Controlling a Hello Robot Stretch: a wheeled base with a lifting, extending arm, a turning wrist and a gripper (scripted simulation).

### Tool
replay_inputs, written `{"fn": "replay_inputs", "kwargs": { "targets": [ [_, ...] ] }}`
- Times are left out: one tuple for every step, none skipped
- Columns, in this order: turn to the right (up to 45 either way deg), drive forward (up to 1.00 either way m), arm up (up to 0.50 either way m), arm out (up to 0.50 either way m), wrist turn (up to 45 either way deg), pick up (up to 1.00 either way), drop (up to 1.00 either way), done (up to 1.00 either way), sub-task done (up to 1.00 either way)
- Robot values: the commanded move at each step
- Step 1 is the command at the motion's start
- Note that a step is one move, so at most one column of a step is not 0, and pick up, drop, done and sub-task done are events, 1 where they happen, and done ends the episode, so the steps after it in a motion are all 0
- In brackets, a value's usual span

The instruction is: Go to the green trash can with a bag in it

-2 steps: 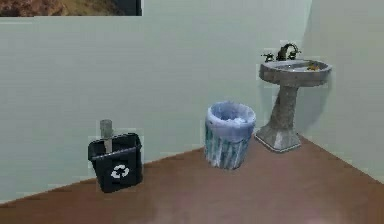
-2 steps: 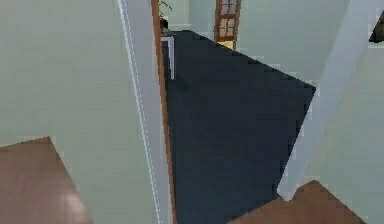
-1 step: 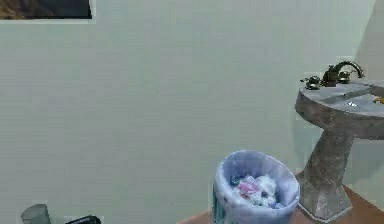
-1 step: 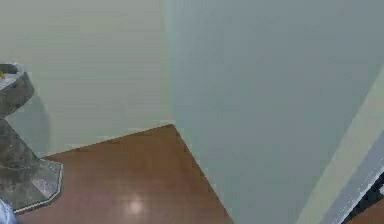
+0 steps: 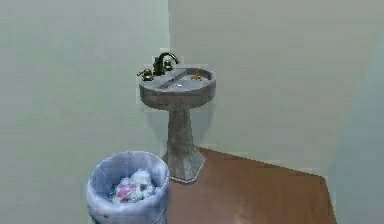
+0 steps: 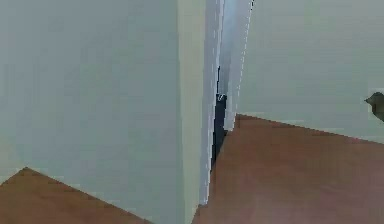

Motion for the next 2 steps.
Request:
{"fn": "replay_inputs", "kwargs": {
  "targets": [
    [45.0,0.00,0.00,0.00,0.0,0.00,0.00,0.00,0.00],
    [18.0,0.00,0.00,0.00,0.0,0.00,0.00,0.00,0.00]
  ]
}}
